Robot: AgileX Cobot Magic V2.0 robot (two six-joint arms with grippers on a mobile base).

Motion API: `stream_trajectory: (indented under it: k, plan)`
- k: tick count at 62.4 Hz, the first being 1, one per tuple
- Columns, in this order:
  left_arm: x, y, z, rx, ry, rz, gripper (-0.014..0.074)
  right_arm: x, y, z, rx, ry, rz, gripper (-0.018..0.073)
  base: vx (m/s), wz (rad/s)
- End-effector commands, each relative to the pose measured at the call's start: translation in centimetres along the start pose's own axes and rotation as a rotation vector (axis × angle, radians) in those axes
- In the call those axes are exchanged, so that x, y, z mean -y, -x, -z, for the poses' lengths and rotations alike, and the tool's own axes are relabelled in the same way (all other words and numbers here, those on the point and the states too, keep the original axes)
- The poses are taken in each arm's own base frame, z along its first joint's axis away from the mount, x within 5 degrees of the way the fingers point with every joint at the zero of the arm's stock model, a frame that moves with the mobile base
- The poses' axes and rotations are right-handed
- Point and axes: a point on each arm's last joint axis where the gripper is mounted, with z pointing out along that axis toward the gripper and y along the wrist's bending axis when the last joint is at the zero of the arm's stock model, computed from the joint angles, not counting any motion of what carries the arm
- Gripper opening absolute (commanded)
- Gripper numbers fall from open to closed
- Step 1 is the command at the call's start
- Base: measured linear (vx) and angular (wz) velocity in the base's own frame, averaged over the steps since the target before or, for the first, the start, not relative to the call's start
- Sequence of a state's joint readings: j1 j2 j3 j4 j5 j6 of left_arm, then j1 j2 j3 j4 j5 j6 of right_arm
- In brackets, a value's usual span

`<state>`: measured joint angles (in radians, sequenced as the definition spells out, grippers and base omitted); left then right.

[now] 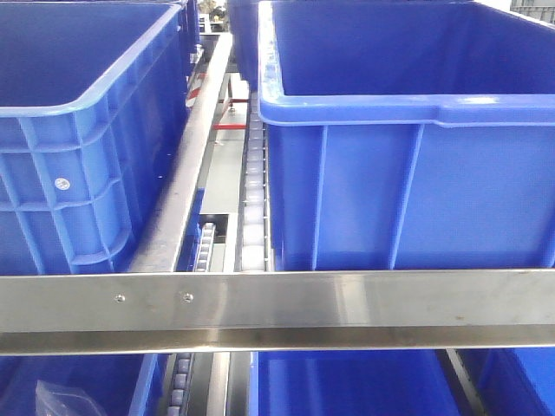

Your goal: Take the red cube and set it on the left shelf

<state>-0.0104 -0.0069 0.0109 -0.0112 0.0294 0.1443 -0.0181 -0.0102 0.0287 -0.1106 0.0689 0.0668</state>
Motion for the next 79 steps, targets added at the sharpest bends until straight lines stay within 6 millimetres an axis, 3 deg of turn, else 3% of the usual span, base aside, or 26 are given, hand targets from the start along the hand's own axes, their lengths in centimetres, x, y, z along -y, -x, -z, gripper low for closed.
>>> stream_trajectory:
  k: [1,79]
  plan:
    - [-0.02,0.08,-0.02,0.070,0.009,0.004,0.0106,0.04,1.62,0.31,0.121,-0.005,0.007,0.0057,0.00,0.00]
    - [-0.02,0.08,-0.02,0.070,0.009,0.004,0.0106,0.04,1.61,0.31,0.120,-0.005,0.007,0.0057,0.00,0.00]
